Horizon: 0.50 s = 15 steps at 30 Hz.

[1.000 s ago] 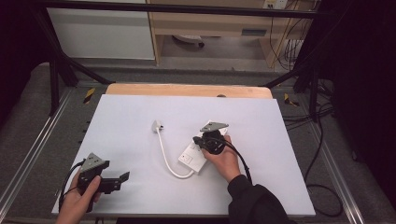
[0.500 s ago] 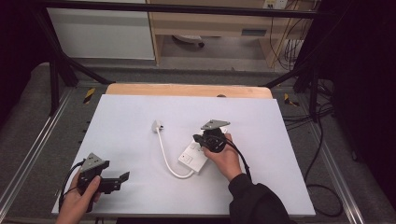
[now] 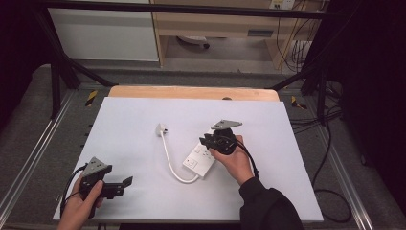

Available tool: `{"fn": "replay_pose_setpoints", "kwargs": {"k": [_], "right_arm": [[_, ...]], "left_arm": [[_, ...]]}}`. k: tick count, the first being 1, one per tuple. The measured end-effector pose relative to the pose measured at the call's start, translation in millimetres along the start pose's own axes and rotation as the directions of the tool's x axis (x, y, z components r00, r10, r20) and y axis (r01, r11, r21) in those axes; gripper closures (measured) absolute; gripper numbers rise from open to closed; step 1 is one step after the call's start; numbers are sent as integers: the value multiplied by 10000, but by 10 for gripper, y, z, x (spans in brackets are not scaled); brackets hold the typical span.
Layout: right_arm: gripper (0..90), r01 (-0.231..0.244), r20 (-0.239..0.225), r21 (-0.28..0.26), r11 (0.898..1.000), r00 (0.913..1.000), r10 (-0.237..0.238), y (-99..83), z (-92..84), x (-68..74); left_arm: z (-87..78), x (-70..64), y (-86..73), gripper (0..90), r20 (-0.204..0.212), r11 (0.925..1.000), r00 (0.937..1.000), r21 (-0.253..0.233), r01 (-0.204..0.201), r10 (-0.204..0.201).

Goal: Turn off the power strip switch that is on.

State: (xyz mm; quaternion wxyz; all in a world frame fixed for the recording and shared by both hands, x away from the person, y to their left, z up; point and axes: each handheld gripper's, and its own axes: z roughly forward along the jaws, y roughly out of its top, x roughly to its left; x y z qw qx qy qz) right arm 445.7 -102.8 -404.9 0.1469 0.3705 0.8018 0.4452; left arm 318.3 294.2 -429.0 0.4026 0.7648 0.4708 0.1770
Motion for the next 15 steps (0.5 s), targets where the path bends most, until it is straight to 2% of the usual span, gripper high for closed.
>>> {"fn": "replay_pose_setpoints", "kwargs": {"k": [9, 15], "right_arm": [[308, -372, 493, 240, 9990, 9981, 360, 88, -47, -33], [174, -547, 636, 257, 9982, 9966, 530, 127, -59, -48]], "left_arm": [[3, 5, -2, 65, -28, 10000, 10000, 11, 77, -77], [6, 11, -4, 65, -140, 10000, 9999, 18, 98, -98]]}}
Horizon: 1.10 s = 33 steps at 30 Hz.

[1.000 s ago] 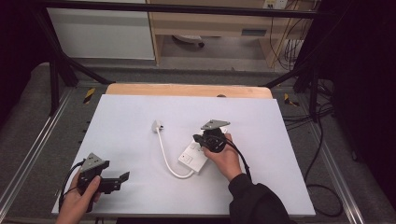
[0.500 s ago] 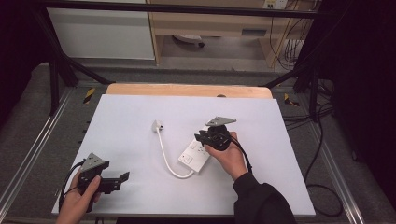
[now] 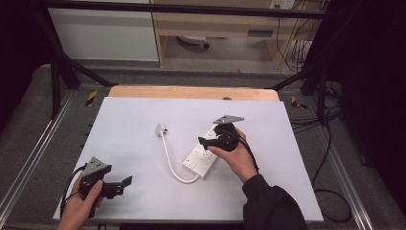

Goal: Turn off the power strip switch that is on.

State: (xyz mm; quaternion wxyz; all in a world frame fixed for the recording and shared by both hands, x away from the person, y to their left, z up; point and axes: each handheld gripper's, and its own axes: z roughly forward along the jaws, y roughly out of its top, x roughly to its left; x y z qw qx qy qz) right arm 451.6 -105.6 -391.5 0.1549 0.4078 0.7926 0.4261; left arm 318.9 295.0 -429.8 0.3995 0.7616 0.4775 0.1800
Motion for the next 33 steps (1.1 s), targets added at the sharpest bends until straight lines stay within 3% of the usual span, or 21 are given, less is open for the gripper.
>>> {"fn": "replay_pose_setpoints", "kwargs": {"k": [11, 20, 33], "right_arm": [[77, -224, 32, 137, 9997, 9997, 224, 70, -73, -63], [57, 56, 296, 280, 9996, 9995, -65, 33, -158, -174], [58, -221, 590, -432, 9988, 9980, 247, 26, -457, -377]], "left_arm": [[10, -10, -2, 66, 14, 9999, 10000, 81, -66, 65], [25, -29, -2, 67, 36, 10000, 10000, 66, -40, 40], [18, -13, -2, 69, -29, 10000, 10000, 35, 51, -51]]}}
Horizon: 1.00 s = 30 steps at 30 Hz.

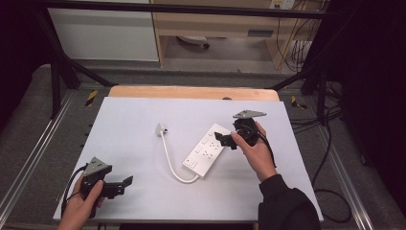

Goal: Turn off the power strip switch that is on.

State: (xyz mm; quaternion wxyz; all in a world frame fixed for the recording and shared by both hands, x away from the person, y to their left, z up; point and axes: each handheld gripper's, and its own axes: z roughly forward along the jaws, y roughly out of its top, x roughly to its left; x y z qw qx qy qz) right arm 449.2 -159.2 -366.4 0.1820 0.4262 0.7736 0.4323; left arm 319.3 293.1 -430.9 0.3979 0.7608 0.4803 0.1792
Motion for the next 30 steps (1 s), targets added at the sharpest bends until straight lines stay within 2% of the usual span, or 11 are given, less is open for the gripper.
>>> {"fn": "replay_pose_setpoints", "kwargs": {"k": [6, 11, 22, 30], "right_arm": [[55, -49, 181, -292, 9996, 9998, 55, -12, -144, -84], [46, -345, 131, -561, 9978, 9993, 353, -50, -273, -201], [51, -719, 627, -596, 9956, 9952, 756, -150, -526, -434], [56, -872, 874, -556, 9946, 9919, 918, -336, -672, -542]], "left_arm": [[-10, 1, 2, 69, 28, 10000, 10000, -34, -5, 5], [-25, 15, 3, 69, -70, 9997, 9998, -147, 173, -174], [-29, 17, 2, 69, -31, 9999, 9999, -89, 136, -137], [-30, 20, 0, 69, -5, 9999, 9999, -65, 111, -111]]}}
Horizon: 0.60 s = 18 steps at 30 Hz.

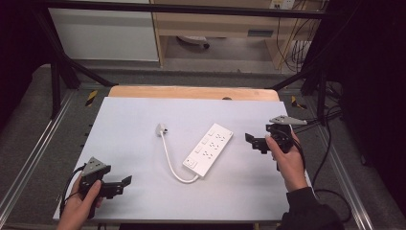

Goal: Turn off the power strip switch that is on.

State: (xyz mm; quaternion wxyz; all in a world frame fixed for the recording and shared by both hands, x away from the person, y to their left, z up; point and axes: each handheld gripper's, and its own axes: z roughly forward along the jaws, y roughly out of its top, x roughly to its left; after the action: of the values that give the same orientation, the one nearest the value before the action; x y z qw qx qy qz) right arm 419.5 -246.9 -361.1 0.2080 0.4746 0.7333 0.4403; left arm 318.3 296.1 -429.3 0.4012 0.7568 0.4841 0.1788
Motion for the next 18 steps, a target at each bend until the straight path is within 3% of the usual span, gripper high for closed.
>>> {"fn": "replay_pose_setpoints", "kwargs": {"k": [8, 18], "right_arm": [[54, -179, 158, 6, 9998, 9997, 179, -192, -86, -88], [55, -227, 231, -71, 9997, 9995, 228, -417, -157, -92]], "left_arm": [[-1, 8, -4, 69, -31, 10000, 10000, 27, 42, -42], [-2, 11, -5, 69, -20, 10000, 10000, 8, 36, -36]]}}
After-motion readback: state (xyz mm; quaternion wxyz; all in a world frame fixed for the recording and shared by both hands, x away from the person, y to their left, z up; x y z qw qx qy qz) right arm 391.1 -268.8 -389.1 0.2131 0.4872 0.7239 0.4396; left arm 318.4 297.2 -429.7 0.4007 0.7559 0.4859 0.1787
